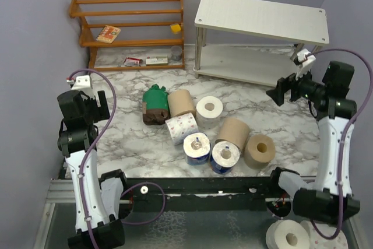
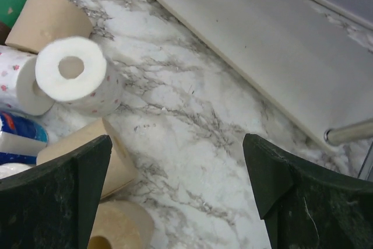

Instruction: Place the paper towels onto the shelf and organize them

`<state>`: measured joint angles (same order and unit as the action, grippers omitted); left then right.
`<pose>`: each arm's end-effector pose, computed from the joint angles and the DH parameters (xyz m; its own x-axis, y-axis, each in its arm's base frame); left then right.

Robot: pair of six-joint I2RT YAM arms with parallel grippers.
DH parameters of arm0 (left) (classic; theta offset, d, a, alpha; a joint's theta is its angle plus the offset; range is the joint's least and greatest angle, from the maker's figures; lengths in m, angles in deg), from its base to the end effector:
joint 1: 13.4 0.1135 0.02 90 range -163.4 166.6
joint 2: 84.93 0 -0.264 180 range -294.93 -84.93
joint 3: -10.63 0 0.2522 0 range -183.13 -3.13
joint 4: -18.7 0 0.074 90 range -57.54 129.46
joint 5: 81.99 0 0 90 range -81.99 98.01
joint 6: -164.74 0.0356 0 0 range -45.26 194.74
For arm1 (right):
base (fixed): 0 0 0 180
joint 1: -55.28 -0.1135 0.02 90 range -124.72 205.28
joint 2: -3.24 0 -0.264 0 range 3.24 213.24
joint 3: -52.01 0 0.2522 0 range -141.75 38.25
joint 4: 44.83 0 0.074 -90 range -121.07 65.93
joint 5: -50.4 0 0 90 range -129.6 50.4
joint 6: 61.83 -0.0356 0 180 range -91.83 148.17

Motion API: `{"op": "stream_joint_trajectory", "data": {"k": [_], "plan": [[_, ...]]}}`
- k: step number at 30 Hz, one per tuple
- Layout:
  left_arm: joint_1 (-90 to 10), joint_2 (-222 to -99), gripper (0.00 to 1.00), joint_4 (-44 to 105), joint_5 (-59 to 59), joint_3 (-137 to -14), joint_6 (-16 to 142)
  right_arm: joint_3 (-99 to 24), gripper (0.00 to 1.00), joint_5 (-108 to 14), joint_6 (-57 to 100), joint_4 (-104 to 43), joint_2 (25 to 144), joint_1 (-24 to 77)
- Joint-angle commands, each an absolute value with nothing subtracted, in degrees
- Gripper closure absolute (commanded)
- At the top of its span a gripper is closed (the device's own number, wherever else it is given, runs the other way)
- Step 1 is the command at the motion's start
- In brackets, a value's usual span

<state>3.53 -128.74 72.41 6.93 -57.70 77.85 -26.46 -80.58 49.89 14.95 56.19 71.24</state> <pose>0.1481 0.0444 0.3475 -0.4808 -0.0897 -0.8722 -0.2497 0.9676 0.0382 0.1717 -0.0248 0.3761 -0.3868 -0.1800 -0.9044 -0.4916 0.8700 0.0371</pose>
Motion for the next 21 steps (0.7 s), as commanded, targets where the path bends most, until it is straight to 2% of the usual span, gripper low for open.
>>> {"op": "stream_joint_trajectory", "data": {"k": [1, 4, 7, 14, 18, 21], "plan": [[4.0, -126.0, 0.2, 71.2, 6.0, -57.3, 77.7, -38.1, 0.02, -90.5, 61.0, 30.6, 66.6, 71.2], [4.0, -126.0, 0.25, 70.6, 6.9, -56.8, 77.6, -42.0, 0.0, -88.9, 65.8, 35.9, 67.2, 67.3], [4.0, -125.3, 0.26, 68.4, 8.2, -54.4, 77.7, -44.4, 0.03, -79.8, 65.6, 39.6, 69.7, 57.2], [4.0, -124.7, 0.25, 67.3, 9.6, -52.8, 77.9, -41.2, 0.05, -67.6, 58.6, 31.5, 68.1, 41.2], [4.0, -125.5, 0.25, 67.3, 9.9, -52.7, 77.8, -39.1, 0.14, -59.1, 58.1, 24.3, 71.5, 34.5], [4.0, -125.9, 0.26, 67.1, 10.3, -52.6, 77.7, -38.9, 0.25, -50.8, 60.2, 19.8, 72.8, 28.8]]}}
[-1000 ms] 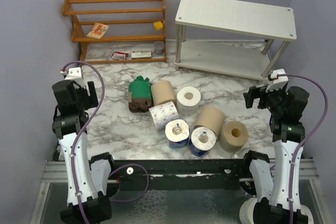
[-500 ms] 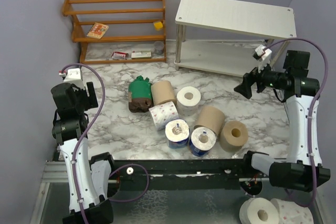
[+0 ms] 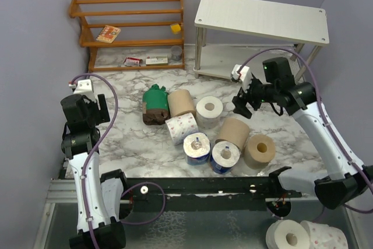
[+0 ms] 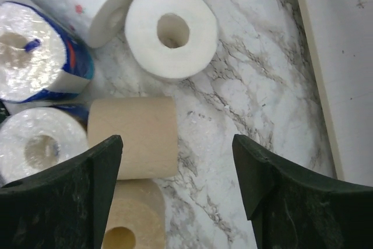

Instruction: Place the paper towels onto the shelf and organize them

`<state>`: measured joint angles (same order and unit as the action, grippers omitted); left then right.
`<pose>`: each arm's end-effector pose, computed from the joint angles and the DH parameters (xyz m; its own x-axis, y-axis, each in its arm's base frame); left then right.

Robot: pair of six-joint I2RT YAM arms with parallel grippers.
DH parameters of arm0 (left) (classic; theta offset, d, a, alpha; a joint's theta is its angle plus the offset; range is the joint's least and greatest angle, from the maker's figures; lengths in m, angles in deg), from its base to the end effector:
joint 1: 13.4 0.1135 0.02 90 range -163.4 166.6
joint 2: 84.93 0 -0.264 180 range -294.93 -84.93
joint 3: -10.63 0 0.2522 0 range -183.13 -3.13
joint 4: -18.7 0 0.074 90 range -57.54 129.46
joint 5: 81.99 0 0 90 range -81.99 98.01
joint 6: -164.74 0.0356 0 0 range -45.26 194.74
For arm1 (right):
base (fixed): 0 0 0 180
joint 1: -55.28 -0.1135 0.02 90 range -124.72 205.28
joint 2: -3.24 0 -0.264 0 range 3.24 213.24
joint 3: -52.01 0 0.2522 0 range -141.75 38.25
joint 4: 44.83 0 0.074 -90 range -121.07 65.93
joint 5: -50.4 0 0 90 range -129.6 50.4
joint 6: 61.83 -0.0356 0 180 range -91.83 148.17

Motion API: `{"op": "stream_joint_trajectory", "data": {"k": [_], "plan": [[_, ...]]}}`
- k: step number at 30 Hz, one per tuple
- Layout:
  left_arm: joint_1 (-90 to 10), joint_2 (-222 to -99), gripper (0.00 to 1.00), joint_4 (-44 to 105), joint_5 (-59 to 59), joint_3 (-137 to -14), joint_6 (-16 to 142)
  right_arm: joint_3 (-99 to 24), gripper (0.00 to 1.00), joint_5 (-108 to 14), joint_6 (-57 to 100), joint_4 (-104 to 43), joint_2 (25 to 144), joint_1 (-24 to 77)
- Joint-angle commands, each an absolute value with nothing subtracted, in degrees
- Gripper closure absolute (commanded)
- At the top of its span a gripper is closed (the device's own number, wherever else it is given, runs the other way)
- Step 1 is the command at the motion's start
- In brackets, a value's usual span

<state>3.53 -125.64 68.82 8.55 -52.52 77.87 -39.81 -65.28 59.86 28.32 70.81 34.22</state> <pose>0.1434 0.0440 0.3310 -0.4601 -0.0830 -0.8840 -0.2745 0.9602 0.0527 0.1988 0.0931 0.3812 -0.2886 -0.6185 -0.7309 -0.8712 0.4863 -0.0675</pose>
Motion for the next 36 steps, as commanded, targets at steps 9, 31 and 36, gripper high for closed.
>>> {"op": "stream_joint_trajectory", "data": {"k": [9, 31, 36], "plan": [[4.0, -126.7, 0.26, 67.1, 11.9, -52.5, 77.3, -25.9, 0.23, -51.5, 65.3, 1.6, 68.4, 24.6], [4.6, -126.9, 0.25, 66.9, 12.4, -52.3, 77.5, -24.9, 0.23, -52.4, 60.3, -4.4, 84.5, 15.2], [4.6, -126.4, 0.25, 66.8, 12.0, -52.2, 77.6, -24.5, 0.24, -52.5, 59.9, -5.3, 85.6, 15.2]]}}
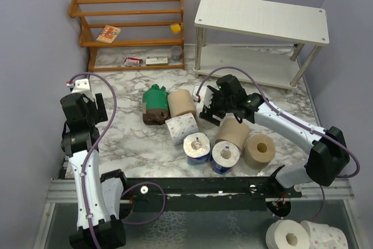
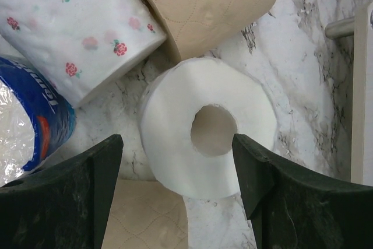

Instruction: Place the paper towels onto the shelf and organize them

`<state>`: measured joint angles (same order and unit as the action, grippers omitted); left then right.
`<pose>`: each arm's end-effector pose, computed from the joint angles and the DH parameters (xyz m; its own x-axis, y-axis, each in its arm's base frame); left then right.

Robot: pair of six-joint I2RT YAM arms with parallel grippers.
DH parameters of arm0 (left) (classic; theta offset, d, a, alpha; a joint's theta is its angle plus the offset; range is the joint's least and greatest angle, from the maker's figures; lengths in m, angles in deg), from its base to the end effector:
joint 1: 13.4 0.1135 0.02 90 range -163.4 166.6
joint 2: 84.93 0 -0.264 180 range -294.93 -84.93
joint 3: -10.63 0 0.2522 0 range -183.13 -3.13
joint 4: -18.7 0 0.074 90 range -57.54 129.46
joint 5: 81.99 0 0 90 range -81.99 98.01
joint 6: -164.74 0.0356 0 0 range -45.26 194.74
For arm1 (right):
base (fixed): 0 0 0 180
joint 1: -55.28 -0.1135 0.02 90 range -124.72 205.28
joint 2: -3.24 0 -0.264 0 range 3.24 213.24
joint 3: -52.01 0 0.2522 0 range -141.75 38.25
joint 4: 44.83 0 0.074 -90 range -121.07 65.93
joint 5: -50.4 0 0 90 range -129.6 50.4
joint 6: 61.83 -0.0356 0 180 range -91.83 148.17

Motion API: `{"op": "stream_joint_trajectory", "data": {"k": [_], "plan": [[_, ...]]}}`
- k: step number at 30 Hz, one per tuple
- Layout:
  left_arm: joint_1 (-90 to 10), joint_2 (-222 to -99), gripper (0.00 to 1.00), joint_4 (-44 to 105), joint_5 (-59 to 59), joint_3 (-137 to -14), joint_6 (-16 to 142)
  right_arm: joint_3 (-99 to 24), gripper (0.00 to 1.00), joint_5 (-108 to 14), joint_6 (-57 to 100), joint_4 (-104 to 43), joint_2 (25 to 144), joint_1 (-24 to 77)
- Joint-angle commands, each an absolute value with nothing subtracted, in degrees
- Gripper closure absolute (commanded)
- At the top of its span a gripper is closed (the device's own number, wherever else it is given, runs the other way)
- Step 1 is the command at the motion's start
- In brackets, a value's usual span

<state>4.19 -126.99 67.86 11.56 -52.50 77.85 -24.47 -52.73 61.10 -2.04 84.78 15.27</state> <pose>0.1480 0.0492 0.3294 -0.4674 -0.0914 -0.8793 -0.3288 0.9412 0.0770 0.2286 0.2025 0.2718 -0.0728 -0.7523 -0.6548 -0.9322 0.2847 -0.2234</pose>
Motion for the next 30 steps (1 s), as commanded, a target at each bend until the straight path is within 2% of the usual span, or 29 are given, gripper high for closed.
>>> {"op": "stream_joint_trajectory", "data": {"k": [1, 15, 21, 26, 30], "plan": [[4.6, -126.2, 0.25, 66.8, 11.7, -52.3, 77.7, -24.4, 0.24, -52.5, 59.8, -5.3, 86.0, 15.2], [4.6, -126.1, 0.24, 66.7, 11.2, -52.0, 77.9, -22.6, 0.27, -48.3, 60.5, -9.1, 88.3, 15.2], [4.6, -126.5, 0.24, 66.7, 11.4, -52.0, 77.9, -22.5, 0.43, -47.9, 60.7, -8.6, 89.7, 15.2], [4.6, -126.9, 0.24, 66.7, 11.6, -51.9, 77.8, -22.8, 0.46, -49.5, 60.1, -6.9, 90.3, 15.2], [4.6, -126.8, 0.24, 66.7, 11.6, -51.9, 77.8, -22.6, 0.57, -49.6, 60.1, -6.3, 90.3, 15.2]]}}
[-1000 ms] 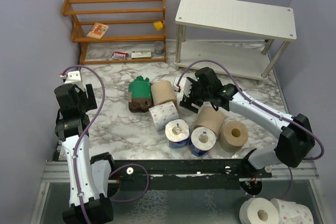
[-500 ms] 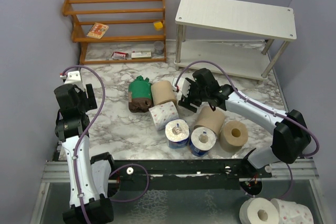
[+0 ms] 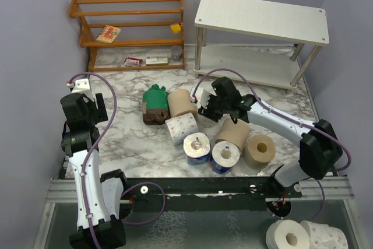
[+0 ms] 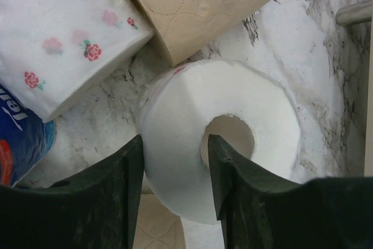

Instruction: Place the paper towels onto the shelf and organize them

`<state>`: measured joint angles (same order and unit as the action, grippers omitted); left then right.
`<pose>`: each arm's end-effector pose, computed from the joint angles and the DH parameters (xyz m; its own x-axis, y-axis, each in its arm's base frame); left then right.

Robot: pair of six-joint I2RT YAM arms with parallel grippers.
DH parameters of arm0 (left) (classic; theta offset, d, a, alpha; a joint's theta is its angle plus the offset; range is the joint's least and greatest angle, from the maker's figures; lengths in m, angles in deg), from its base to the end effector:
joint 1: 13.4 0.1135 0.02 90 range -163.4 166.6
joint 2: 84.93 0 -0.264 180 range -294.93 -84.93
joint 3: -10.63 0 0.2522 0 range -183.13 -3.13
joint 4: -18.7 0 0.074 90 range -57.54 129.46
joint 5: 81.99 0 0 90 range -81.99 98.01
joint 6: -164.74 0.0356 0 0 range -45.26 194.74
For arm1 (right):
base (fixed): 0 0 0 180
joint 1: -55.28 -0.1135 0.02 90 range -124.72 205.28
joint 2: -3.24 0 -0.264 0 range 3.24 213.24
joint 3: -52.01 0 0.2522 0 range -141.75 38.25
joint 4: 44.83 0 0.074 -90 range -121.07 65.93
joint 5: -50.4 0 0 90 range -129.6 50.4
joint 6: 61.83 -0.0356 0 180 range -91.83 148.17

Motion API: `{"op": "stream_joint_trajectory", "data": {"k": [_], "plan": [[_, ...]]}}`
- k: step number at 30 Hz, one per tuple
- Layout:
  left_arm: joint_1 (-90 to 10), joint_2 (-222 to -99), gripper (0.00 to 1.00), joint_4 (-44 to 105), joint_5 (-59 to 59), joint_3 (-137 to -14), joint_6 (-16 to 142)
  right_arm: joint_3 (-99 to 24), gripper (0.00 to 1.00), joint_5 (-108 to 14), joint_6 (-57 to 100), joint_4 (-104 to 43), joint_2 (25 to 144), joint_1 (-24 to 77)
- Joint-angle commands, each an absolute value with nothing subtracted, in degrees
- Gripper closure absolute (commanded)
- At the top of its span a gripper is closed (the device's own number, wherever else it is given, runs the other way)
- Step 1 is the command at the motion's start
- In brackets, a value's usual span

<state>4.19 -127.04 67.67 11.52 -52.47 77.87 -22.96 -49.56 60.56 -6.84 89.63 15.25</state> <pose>0.1484 0.0493 0.3295 -0.4658 -0.0905 -0.8802 -0.3282 0.9415 0.0769 0.2422 0.2115 0.2442 -0.1055 -0.7777 -0.6198 -0.9192 0.3141 -0.2376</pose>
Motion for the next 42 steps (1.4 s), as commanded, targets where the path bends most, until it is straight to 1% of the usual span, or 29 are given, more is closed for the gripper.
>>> {"op": "stream_joint_trajectory", "data": {"k": [1, 4, 9, 12, 14, 15, 17, 25, 30, 34, 38, 42], "plan": [[4.6, -126.8, 0.23, 66.7, 11.5, -51.9, 77.8, -22.4, 0.58, -49.5, 60.1, -6.2, 90.4, 15.3], [4.6, -126.9, 0.23, 66.7, 11.6, -51.9, 77.8, -22.0, 0.6, -49.4, 59.9, -6.2, 90.4, 15.2], [4.6, -126.9, 0.23, 66.6, 11.5, -51.9, 77.9, -22.3, 0.74, -48.9, 59.3, -5.8, 90.4, 15.3], [4.6, -126.9, 0.22, 66.6, 11.4, -52.0, 77.9, -23.7, 0.77, -48.7, 58.4, -3.8, 90.1, 15.2], [4.6, -127.0, 0.22, 66.7, 11.4, -51.9, 77.9, -25.3, 0.87, -48.2, 57.6, -1.9, 89.6, 15.3], [4.6, -126.9, 0.22, 66.7, 11.4, -51.9, 77.9, -25.9, 0.89, -48.1, 57.4, -1.1, 89.1, 15.2], [4.6, -127.0, 0.22, 66.6, 11.4, -51.9, 77.9, -27.3, 0.98, -48.0, 56.9, 0.3, 88.1, 15.2], [4.6, -127.1, 0.22, 66.7, 11.4, -51.9, 77.9, -29.2, 0.99, -47.3, 55.0, 2.5, 86.2, 15.2], [4.6, -126.8, 0.22, 66.6, 11.4, -51.9, 77.9, -30.2, 0.99, -42.6, 56.3, 1.2, 85.5, 15.3], [4.6, -126.9, 0.22, 66.6, 10.9, -51.9, 78.0, -34.9, 0.99, -40.1, 57.8, 1.6, 87.2, 16.3], [4.6, -126.9, 0.22, 66.6, 10.7, -51.9, 78.1, -38.2, 0.99, -38.7, 60.3, -0.9, 88.4, 18.8], [4.6, -126.7, 0.22, 66.6, 10.5, -51.9, 78.1, -41.9, 0.99, -40.9, 62.1, -5.6, 91.1, 25.4]]}}
